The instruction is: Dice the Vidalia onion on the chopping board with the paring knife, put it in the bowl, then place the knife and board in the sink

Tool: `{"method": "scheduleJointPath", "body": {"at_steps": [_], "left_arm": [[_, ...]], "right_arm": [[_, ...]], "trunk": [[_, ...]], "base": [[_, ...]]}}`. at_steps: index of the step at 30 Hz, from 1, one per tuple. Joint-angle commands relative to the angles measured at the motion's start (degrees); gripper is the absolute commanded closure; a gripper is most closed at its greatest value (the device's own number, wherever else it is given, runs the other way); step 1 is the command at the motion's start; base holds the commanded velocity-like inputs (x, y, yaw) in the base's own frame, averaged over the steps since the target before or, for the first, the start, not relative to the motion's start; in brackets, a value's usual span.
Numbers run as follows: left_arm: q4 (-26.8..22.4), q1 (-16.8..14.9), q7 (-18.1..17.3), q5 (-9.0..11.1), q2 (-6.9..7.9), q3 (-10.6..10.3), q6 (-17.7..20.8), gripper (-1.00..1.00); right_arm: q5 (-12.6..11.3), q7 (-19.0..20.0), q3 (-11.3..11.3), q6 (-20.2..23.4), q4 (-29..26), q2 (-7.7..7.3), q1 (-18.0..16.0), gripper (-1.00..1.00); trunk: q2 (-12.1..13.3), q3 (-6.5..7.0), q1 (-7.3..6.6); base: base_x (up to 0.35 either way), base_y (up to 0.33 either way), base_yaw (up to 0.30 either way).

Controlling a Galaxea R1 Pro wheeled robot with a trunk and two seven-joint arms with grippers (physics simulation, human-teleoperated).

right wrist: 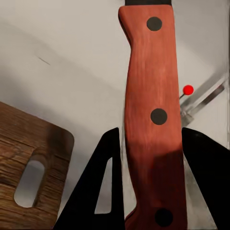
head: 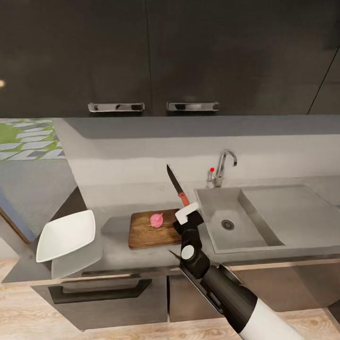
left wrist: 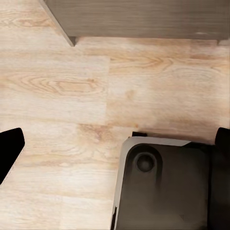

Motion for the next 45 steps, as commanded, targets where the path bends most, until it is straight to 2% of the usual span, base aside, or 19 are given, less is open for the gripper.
{"method": "scheduleJointPath", "body": {"at_steps": [1, 6, 13, 15, 17, 20, 24, 31, 39, 45], "left_arm": [[-0.03, -0.01, 0.44, 0.53, 0.07, -0.32, -0.19, -1.0], [0.02, 0.0, 0.44, 0.53, 0.07, -0.32, -0.2, -1.0], [0.04, 0.01, 0.44, 0.53, 0.05, -0.32, -0.17, -1.0], [0.05, -0.01, 0.44, 0.53, 0.07, -0.32, -0.19, -1.0], [0.1, 0.0, 0.44, 0.53, 0.07, -0.32, -0.19, -1.0], [0.11, 0.0, 0.44, 0.53, 0.07, -0.32, -0.22, -1.0], [0.12, 0.01, 0.44, 0.53, 0.07, -0.32, -0.18, -1.0], [0.12, -0.02, 0.44, 0.53, 0.07, -0.32, -0.18, -1.0], [0.43, 0.01, 0.44, 0.53, 0.04, -0.32, -0.22, -1.0], [0.66, -0.01, 0.44, 0.53, 0.03, -0.31, -0.25, -1.0]], "right_arm": [[0.46, -2.05, 1.79, 0.54, 0.77, 0.01, -0.07, 1.0], [0.51, -6.34, 7.21, 0.5, 2.83, -0.1, -0.07, 1.0], [0.51, -6.98, 9.36, 0.67, 4.02, -0.25, -0.07, 1.0], [0.52, -7.06, 11.49, 0.71, 4.94, -0.25, -0.07, 1.0], [0.58, -7.34, 16.89, 0.75, 7.23, -0.1, -0.07, 1.0], [0.66, -7.5, 19.72, 0.79, 8.43, -0.02, -0.07, 1.0], [0.69, -7.56, 20.96, 1.02, 9.07, -0.07, -0.07, 1.0], [0.74, -7.65, 21.1, 1.03, 9.28, -0.11, -0.07, 1.0], [0.78, -10.2, 21.09, 1.34, 9.28, -0.46, -0.07, 1.0], [0.78, -11.26, 21.1, 4.52, 9.28, -0.32, -0.07, 1.0]], "trunk": [[-0.11, -0.1, 0.06], [-0.11, -0.1, 0.06], [-0.11, -0.1, 0.06], [-0.11, -0.1, 0.06], [-0.11, -0.1, 0.06], [-0.11, -0.1, 0.06], [-0.11, -0.1, 0.06], [-0.11, -0.1, 0.06], [-0.11, -0.1, 0.06], [-0.11, -0.1, 0.06]], "base": [[0.194, 0.122, 0.0], [0.13, 0.073, 0.0], [0.018, 0.009, 0.0], [0.003, 0.001, 0.0], [0.001, 0.0, 0.0], [0.0, 0.0, 0.0], [0.0, 0.0, 0.0], [0.0, 0.0, 0.0], [0.056, -0.116, 0.0], [0.016, -0.031, 0.0]]}}
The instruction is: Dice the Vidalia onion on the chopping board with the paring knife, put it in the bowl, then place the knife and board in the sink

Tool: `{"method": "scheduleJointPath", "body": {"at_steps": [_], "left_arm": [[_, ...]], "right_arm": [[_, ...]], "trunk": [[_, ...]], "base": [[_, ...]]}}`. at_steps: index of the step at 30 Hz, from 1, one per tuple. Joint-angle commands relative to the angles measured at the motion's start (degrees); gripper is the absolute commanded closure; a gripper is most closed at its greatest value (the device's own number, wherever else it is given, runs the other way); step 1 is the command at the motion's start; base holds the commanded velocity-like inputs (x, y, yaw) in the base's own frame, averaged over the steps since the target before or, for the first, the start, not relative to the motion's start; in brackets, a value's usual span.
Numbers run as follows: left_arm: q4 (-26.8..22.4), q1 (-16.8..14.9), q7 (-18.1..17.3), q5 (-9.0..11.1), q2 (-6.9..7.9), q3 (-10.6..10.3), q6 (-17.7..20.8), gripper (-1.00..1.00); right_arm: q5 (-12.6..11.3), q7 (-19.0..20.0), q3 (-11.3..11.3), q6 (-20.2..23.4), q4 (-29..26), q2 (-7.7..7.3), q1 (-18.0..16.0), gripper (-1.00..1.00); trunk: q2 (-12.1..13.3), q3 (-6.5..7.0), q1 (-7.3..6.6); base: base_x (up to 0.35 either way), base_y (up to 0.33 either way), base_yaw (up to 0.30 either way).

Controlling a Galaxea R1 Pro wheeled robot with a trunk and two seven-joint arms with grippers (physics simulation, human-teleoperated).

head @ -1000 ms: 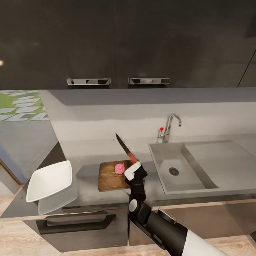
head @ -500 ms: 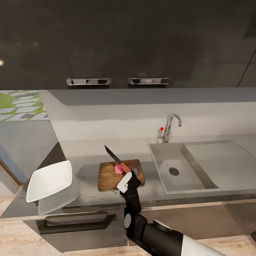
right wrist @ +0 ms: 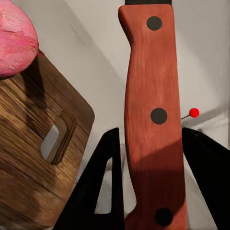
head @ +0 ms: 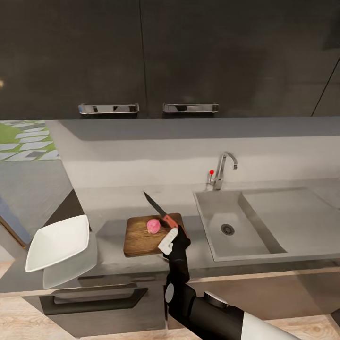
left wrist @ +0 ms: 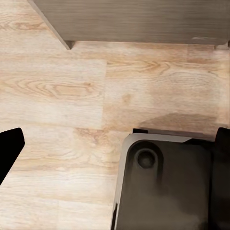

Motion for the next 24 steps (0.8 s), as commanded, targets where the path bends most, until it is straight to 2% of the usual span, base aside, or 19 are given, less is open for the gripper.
{"method": "scheduleJointPath", "body": {"at_steps": [1, 9, 24], "left_arm": [[-0.03, -0.03, 0.43, 0.53, 0.09, -0.32, -0.18, -1.0], [0.56, -0.07, 0.43, 0.53, 0.09, -0.31, -0.18, -1.0], [0.89, -0.08, 0.43, 0.53, 0.09, -0.3, -0.19, -1.0]], "right_arm": [[0.3, -0.13, 0.13, 1.11, 0.0, 0.06, -0.08, 1.0], [0.25, -0.24, 0.28, 3.52, 0.08, -0.28, -0.08, 1.0], [0.91, -0.29, 0.28, 4.35, -0.04, -0.59, -0.08, 1.0]], "trunk": [[-0.12, -0.11, 0.04], [-0.12, -0.11, 0.04], [-0.12, -0.11, 0.04]], "base": [[0.004, -0.008, 0.0], [0.001, -0.002, 0.0], [0.0, 0.0, 0.0]]}}
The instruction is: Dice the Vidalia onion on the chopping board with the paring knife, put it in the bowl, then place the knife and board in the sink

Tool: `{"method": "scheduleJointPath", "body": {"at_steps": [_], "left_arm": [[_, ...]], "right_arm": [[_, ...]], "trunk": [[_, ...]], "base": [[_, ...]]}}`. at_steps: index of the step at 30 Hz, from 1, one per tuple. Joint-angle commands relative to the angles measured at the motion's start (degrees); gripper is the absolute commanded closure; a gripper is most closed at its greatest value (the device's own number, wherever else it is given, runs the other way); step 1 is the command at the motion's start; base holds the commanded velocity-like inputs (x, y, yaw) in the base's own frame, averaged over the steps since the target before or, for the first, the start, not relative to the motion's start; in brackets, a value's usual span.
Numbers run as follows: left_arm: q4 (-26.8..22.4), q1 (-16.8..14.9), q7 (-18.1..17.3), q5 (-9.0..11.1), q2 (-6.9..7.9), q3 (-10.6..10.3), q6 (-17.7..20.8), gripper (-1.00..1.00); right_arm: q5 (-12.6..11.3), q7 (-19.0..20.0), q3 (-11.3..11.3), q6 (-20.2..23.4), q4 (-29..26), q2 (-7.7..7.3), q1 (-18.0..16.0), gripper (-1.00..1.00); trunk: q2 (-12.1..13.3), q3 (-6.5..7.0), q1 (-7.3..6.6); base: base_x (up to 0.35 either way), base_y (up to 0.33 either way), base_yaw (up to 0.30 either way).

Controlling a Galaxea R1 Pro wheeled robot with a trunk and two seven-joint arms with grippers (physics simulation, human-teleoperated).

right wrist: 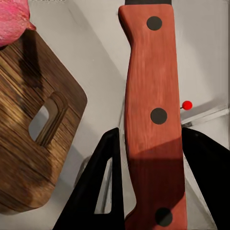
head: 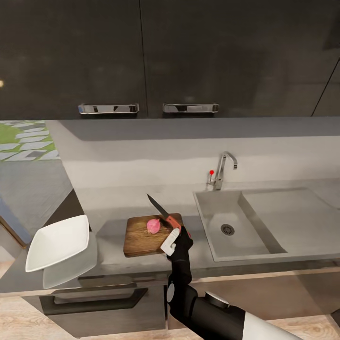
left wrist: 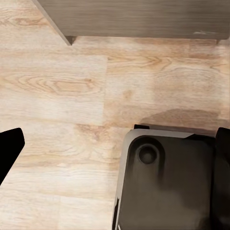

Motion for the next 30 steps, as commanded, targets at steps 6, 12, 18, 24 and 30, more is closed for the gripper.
{"method": "scheduleJointPath", "body": {"at_steps": [6, 12, 18, 24, 30], "left_arm": [[0.81, 0.04, 0.44, 0.6, 0.04, -0.34, -0.13, -1.0], [1.49, 0.09, 0.44, 0.62, -0.48, -0.35, -0.12, -1.0], [1.6, 0.08, 0.44, 0.62, -0.6, -0.35, -0.15, -1.0], [1.61, 0.1, 0.44, 0.55, -0.61, -0.35, -0.17, -1.0], [1.56, 0.11, 0.44, 0.54, -0.61, -0.35, -0.2, -1.0]], "right_arm": [[3.27, 0.11, 0.13, 4.99, -0.04, 0.46, -0.07, 1.0], [4.0, 0.27, 0.13, 7.66, -0.12, 0.41, -0.07, 1.0], [3.99, 0.33, 0.21, 8.06, -0.13, 0.37, -0.07, 1.0], [3.95, 0.34, 1.07, 8.16, -0.07, 0.58, -0.07, 1.0], [3.9, 0.37, 6.52, 8.27, 0.07, 0.72, -0.07, 1.0]], "trunk": [[-0.12, -0.11, 0.04], [-0.12, -0.11, 0.04], [-0.12, -0.11, 0.04], [-0.12, -0.11, 0.04], [-0.12, -0.11, 0.04]], "base": [[0.0, 0.0, 0.0], [0.0, 0.0, 0.0], [0.0, 0.0, 0.0], [0.0, 0.0, 0.0], [0.0, 0.0, 0.0]]}}
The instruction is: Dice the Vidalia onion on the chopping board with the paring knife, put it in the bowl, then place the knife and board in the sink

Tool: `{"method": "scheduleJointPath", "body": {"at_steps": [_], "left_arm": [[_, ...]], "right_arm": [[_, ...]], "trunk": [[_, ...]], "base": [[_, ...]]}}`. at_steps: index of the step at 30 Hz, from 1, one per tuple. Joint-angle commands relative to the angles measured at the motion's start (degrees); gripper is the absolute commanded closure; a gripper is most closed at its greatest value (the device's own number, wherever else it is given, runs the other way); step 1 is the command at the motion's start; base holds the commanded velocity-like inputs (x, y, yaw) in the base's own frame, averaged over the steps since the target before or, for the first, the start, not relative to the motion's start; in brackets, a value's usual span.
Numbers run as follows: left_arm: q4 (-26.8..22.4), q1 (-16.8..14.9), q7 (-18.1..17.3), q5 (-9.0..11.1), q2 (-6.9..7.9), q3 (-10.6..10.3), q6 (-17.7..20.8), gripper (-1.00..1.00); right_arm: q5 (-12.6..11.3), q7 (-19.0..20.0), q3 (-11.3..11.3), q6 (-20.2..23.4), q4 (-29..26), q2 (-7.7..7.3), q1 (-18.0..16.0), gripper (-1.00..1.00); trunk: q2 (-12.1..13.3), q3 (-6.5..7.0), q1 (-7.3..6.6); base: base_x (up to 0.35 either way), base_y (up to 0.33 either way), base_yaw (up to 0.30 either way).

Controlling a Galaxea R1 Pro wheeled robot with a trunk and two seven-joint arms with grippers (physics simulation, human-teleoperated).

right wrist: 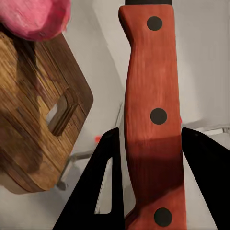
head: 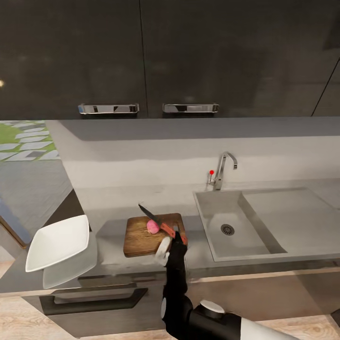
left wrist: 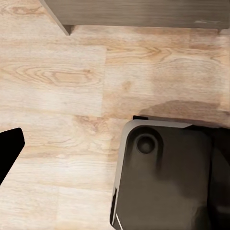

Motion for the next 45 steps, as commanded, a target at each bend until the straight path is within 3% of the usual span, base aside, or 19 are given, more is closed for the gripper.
{"method": "scheduleJointPath", "body": {"at_steps": [1, 11, 25, 45], "left_arm": [[-0.07, -0.01, 0.45, 0.53, 0.09, -0.33, -0.2, -1.0], [-0.09, 0.02, 0.45, 0.52, 0.09, -0.33, -0.2, -1.0], [-0.17, -0.01, 0.45, 0.52, 0.09, -0.33, -0.2, -1.0], [-0.13, 0.03, 0.45, 0.52, 0.09, -0.33, -0.2, -1.0]], "right_arm": [[-0.05, -0.2, 0.76, 0.27, 0.17, 0.05, -0.09, 1.0], [0.1, -0.08, 1.87, 0.23, 4.38, 0.72, -0.09, 1.0], [0.24, -0.16, 1.85, 0.23, 4.39, 0.82, -0.09, 1.0], [0.1, -0.25, 1.93, 0.22, 4.38, 1.77, -0.09, 1.0]], "trunk": [[-0.12, -0.11, 0.04], [-0.12, -0.11, 0.04], [-0.12, -0.11, 0.04], [-0.12, -0.37, 0.04]], "base": [[0.0, 0.0, 0.0], [0.0, 0.0, 0.0], [0.093, -0.098, 0.0], [0.014, 0.011, 0.0]]}}
